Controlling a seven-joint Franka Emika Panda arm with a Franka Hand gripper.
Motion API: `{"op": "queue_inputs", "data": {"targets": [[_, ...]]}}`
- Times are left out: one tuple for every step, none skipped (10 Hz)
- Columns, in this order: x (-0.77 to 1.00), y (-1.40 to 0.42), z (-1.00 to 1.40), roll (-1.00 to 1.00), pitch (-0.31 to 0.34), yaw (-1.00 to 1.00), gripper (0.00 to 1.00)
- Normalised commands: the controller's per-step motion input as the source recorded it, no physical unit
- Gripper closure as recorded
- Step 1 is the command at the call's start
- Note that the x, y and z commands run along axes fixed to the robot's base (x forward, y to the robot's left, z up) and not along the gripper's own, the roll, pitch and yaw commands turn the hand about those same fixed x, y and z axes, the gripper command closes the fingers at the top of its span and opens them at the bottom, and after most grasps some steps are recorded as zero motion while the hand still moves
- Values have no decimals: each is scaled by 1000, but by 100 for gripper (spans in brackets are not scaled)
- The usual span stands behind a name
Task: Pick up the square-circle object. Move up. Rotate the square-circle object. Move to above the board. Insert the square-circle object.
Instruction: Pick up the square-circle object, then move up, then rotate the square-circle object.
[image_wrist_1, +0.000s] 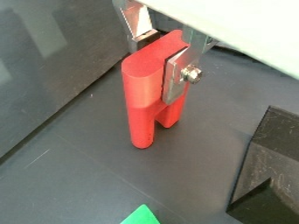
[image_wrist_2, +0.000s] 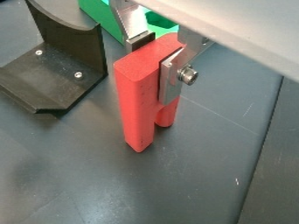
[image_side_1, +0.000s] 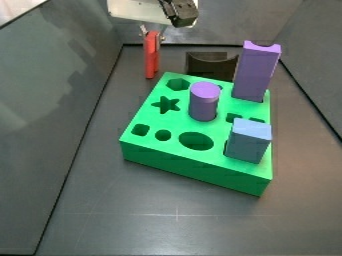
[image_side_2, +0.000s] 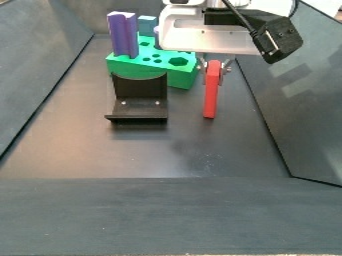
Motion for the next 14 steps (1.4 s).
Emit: {"op": "queue_inputs", "data": {"targets": [[0,0,0,0,0,0,100],[0,0,833,0,0,0,100],[-47,0,769,1,30,0,100],[-49,6,620,20,29,-6,100],[-39,7,471,36,29,-10,100],[-32,8,309,50,33,-10,100],[-25,-106,1000,0,0,0,100],[-22,-112,1000,11,11,5,100],[-26,-101,1000,25,23,14,100],[-23,-87,1000,48,36,17,100],[-19,-79,1000,65,49,16,100],[-12,-69,1000,81,63,16,100],[-5,-53,884,91,75,17,100],[4,-32,671,96,84,16,100]]}}
